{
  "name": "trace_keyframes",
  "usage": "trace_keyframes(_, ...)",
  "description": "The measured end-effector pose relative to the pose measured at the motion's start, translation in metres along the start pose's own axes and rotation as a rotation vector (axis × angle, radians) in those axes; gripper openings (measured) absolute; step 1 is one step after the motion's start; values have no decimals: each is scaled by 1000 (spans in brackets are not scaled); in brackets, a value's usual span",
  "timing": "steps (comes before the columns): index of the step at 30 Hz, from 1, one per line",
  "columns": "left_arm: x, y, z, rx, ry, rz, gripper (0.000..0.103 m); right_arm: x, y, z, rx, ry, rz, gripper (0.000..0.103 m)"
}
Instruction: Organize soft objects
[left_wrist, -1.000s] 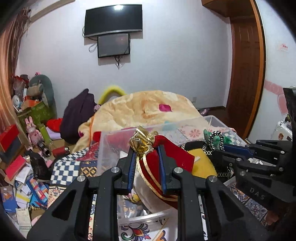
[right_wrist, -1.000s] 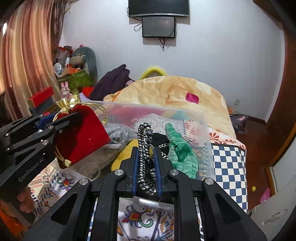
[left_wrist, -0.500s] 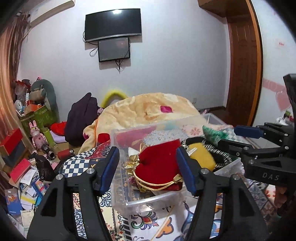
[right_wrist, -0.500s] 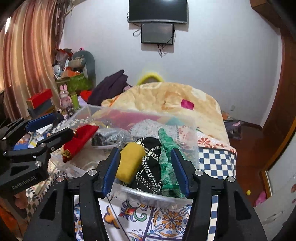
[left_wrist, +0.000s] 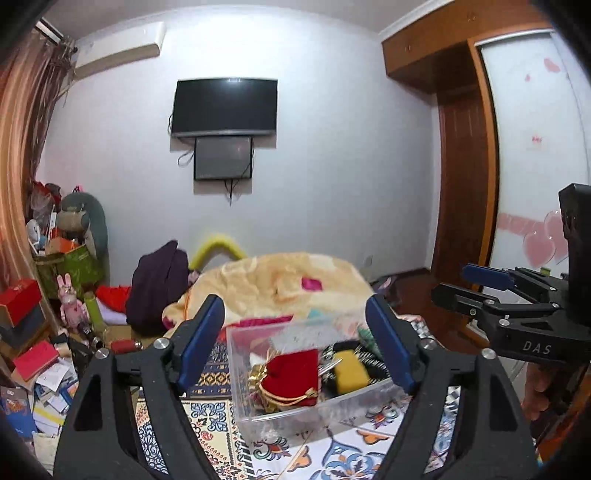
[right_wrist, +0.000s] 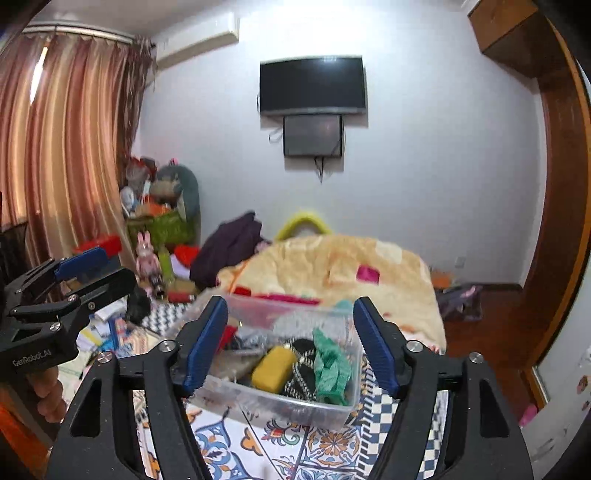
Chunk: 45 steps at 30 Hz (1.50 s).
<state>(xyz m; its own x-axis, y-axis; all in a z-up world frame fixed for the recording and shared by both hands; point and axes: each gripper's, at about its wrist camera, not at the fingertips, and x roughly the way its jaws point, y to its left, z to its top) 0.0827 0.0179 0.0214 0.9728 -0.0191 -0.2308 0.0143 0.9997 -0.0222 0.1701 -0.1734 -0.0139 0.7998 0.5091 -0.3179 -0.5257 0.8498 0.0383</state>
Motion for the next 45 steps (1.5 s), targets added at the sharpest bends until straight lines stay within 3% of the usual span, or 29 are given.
trace_keyframes(3, -14, -4, 6, -8, -26, -11, 85, -15, 3, 6, -10, -40, 2, 68)
trace_keyframes(5, -23, -5, 9, -16, -51, -9, 96, -25, 5, 9, -11, -67, 4, 72)
trace_keyframes(8, -36, -8, 14, -9, -88, -7, 100, -36, 7, 13, -3, -103, 12, 82)
trace_keyframes(12, -45, -9, 17, -7, -105, -13, 102, -41, 10, 14, 3, -127, 13, 83)
trace_keyframes(16, -50, -11, 18, -8, -110, -12, 103, -41, 11, 12, 10, -140, 11, 102)
trace_keyframes(45, -49, -13, 12, 2, -96, 0, 103, -52, 12, 2, 11, -162, 6, 103)
